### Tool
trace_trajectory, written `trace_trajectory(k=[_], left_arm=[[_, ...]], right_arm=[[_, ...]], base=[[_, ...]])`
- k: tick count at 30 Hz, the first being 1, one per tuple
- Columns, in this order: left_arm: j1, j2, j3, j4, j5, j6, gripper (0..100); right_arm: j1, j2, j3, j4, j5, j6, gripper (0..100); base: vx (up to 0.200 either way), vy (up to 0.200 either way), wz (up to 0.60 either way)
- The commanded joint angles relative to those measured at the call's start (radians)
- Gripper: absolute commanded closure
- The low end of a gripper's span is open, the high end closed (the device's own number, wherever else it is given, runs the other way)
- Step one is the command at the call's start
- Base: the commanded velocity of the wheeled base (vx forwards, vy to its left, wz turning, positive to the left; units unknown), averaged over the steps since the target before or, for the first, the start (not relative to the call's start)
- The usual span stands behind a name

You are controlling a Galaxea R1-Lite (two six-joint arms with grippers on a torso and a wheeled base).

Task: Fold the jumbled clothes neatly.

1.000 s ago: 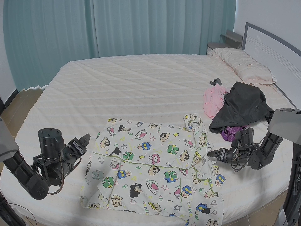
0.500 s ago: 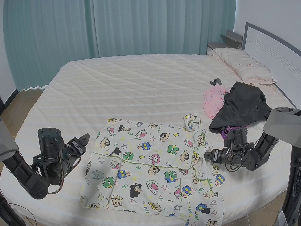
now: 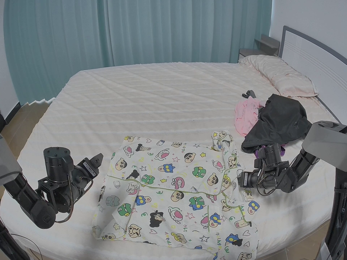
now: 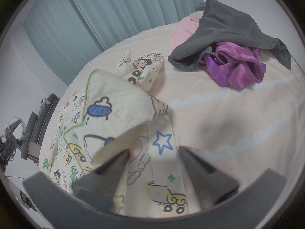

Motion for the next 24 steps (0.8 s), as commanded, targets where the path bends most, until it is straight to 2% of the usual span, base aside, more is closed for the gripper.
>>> trace_trajectory(k=[1,8,24], left_arm=[[0.001,0.002,-0.001,0.000,0.000,0.000,0],[0.003,-0.001,0.001,0.000,0.000,0.000,0],[0.001,-0.003,0.001,0.000,0.000,0.000,0]], right_arm=[[0.003,0.008,-0.004,0.013,0.002,0.001,100],[-0.007,-0.015,0.008,0.013,0.002,0.008,100],[-0.107,-0.140,0.074,0.010,0.000,0.001,100]], base=[[0.000,0.000,0.00],[0.000,0.000,0.00],[0.000,0.000,0.00]])
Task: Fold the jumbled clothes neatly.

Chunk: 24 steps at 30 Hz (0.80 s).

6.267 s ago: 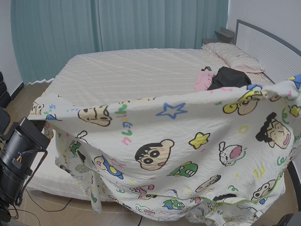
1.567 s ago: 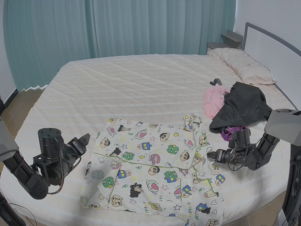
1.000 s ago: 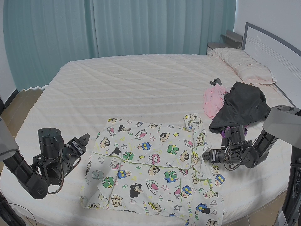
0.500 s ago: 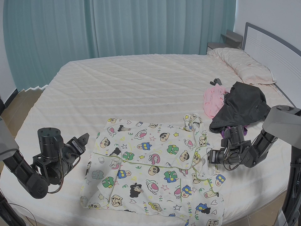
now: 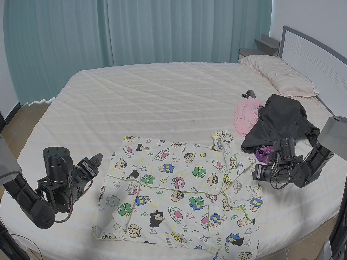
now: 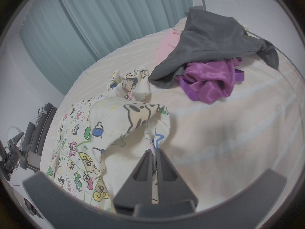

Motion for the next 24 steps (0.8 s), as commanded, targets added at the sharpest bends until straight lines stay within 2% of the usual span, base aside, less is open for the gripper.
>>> trace_trajectory(k=[1,9,24], left_arm=[[0.000,0.000,0.000,0.000,0.000,0.000,0],[-0.002,-0.012,0.001,0.000,0.001,0.000,0],[-0.014,-0.018,0.006,0.000,0.001,-0.003,0]], right_arm=[[-0.026,-0.042,0.021,-0.001,-0.001,-0.001,100],[-0.083,-0.057,0.095,-0.010,-0.006,-0.050,100],[-0.167,-0.100,0.157,-0.012,-0.021,-0.050,100]], base=[[0.000,0.000,0.00],[0.000,0.000,0.00],[0.000,0.000,0.00]])
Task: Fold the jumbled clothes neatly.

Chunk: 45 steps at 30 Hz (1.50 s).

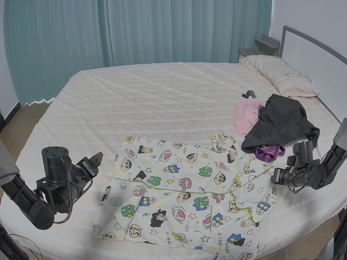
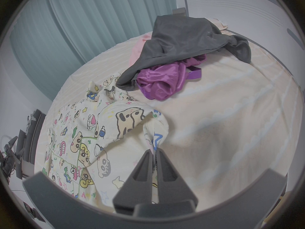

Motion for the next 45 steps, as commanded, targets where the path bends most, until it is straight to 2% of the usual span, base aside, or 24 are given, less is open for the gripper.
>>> trace_trajectory(k=[1,14,42,43,45], left_arm=[[-0.001,0.001,0.000,0.000,0.001,0.000,0],[-0.003,0.004,0.000,0.000,0.001,-0.004,0],[-0.011,0.009,0.002,0.000,0.001,-0.004,0],[-0.011,0.009,0.002,0.000,0.001,-0.004,0],[-0.009,0.008,0.000,0.000,0.001,-0.004,0]], right_arm=[[-0.018,0.000,0.001,0.000,0.000,0.000,100],[-0.064,0.005,0.009,0.000,0.000,0.000,100],[-0.064,-0.004,0.032,0.000,0.000,-0.001,100],[-0.064,-0.004,0.032,0.000,0.000,-0.001,0],[-0.059,-0.003,0.032,-0.002,-0.002,0.003,0]], base=[[0.000,0.000,0.00],[0.000,0.000,0.00],[0.000,0.000,0.00],[0.000,0.000,0.00],[0.000,0.000,0.00]])
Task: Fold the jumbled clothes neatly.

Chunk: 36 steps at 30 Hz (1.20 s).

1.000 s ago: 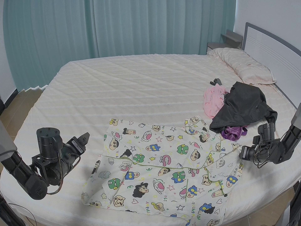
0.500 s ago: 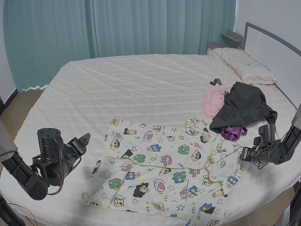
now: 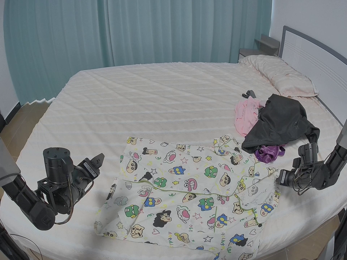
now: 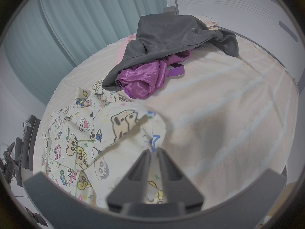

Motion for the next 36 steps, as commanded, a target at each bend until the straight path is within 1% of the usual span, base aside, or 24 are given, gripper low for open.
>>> trace_trajectory(k=[1,5,10,14,15,17,18,19,21,28,31,36], left_arm=[[0.000,0.001,-0.002,-0.001,0.001,-0.001,0],[0.000,0.001,-0.002,-0.001,0.001,-0.001,0],[0.000,0.001,0.000,-0.001,0.001,-0.002,0],[-0.001,0.001,0.000,0.001,0.001,-0.002,0],[-0.001,0.001,0.000,0.001,0.001,-0.002,0],[-0.001,0.000,0.000,-0.001,0.001,-0.002,0],[-0.001,0.000,0.000,-0.001,0.001,-0.002,0],[-0.003,0.000,0.000,-0.001,0.001,-0.002,0],[-0.003,-0.002,0.000,-0.001,0.001,-0.002,0],[-0.023,0.000,0.006,0.001,0.001,-0.013,0],[-0.029,0.000,0.006,0.001,0.002,-0.020,0],[-0.029,-0.002,0.006,-0.001,0.001,-0.020,0]], right_arm=[[0.006,-0.003,0.005,0.000,0.001,0.002,0],[0.001,-0.024,0.025,-0.002,0.001,0.004,0],[-0.042,-0.072,0.066,0.000,0.014,0.006,0],[-0.068,-0.067,0.090,0.000,0.021,-0.001,0],[-0.070,-0.064,0.095,0.000,0.026,-0.001,0],[-0.070,-0.052,0.109,0.000,0.058,-0.001,0],[-0.070,-0.052,0.109,0.000,0.058,-0.001,0],[-0.065,-0.043,0.112,-0.002,0.087,0.001,0],[-0.060,-0.038,0.110,0.000,0.100,0.009,0],[-0.047,0.019,0.106,-0.002,0.124,0.010,0],[-0.047,0.048,0.103,-0.002,0.152,0.012,0],[-0.050,0.074,0.103,-0.035,0.156,0.027,0]], base=[[0.000,0.000,0.00],[0.000,0.000,0.00],[0.000,0.000,0.00],[0.000,0.000,0.00],[0.000,0.000,0.00],[0.000,0.000,0.00],[0.000,0.000,0.00],[0.000,0.000,0.00],[0.000,0.000,0.00],[0.000,0.000,0.00],[0.000,0.000,0.00],[0.000,0.000,0.00]])
